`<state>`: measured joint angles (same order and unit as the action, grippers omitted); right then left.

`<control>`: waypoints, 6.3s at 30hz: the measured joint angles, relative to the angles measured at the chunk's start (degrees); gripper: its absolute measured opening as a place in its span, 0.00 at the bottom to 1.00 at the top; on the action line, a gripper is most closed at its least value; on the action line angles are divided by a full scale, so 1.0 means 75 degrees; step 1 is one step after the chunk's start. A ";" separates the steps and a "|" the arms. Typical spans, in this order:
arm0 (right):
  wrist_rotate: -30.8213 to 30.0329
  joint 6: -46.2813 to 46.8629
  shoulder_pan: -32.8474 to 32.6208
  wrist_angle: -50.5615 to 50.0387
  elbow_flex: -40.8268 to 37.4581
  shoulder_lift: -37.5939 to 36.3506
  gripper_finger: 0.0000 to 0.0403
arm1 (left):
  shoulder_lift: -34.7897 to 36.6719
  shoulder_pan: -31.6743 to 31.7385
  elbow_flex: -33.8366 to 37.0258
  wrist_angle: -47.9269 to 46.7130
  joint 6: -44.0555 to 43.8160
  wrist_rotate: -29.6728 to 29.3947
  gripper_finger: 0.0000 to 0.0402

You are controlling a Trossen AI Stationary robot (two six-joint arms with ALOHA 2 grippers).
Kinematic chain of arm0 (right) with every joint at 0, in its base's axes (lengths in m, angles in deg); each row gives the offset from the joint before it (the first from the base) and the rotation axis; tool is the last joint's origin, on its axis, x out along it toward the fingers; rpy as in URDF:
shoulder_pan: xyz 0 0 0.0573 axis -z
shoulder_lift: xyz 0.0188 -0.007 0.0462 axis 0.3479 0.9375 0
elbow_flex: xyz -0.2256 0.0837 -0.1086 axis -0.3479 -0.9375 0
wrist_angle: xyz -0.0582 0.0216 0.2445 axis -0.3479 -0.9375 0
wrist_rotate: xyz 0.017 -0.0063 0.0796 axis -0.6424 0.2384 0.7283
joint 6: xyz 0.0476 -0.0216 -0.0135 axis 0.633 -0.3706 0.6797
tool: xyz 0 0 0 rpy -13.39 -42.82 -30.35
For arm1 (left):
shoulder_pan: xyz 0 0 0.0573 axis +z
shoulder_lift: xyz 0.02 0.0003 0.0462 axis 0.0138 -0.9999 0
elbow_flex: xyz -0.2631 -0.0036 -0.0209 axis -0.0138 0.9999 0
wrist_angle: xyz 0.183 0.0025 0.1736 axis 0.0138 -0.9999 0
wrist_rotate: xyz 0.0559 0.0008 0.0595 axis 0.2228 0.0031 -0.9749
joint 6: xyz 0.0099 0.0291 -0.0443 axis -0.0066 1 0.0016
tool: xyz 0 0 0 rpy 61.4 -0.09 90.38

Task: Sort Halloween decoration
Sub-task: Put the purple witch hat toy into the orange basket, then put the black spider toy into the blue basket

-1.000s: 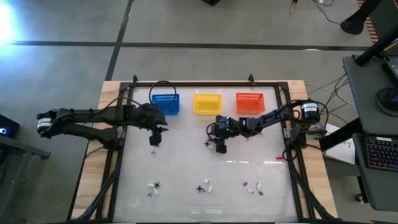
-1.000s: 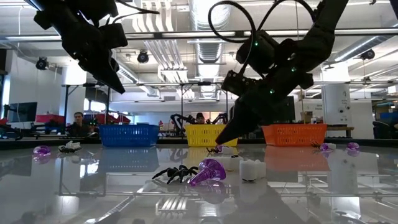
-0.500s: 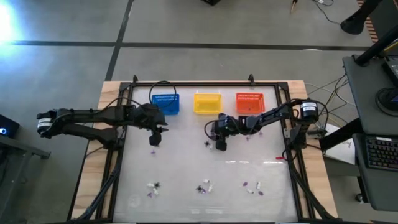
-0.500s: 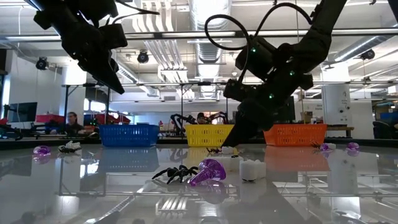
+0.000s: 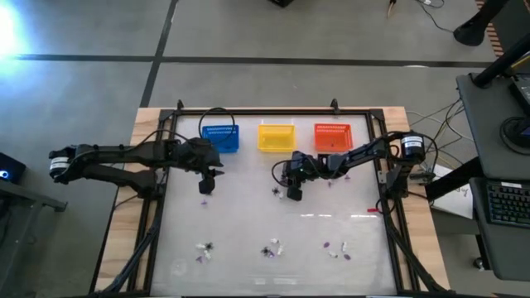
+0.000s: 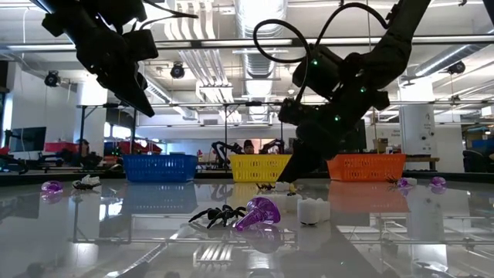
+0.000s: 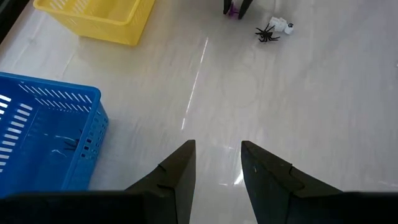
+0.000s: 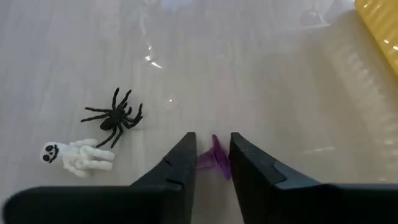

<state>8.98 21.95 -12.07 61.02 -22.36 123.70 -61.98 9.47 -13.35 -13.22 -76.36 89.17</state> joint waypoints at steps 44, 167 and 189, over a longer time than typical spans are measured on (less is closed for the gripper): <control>-0.2296 0.0629 0.0716 -0.5204 0.0495 -0.4148 0.02 | -0.0003 0.0000 0.0000 -0.0067 0.0000 0.0000 0.28; -0.1361 0.1738 0.3029 -0.5636 0.0367 -0.3457 0.28 | -0.4508 -0.6262 -0.1023 0.0091 -0.7600 0.0793 0.34; -0.1365 0.1721 0.3027 -0.5636 0.0367 -0.3460 0.28 | -0.4906 -0.6263 -0.1017 0.0056 -0.7691 0.0927 0.21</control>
<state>-1.26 34.86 10.63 18.75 -19.61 97.75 -98.78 -37.50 -20.98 -12.80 -134.04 96.12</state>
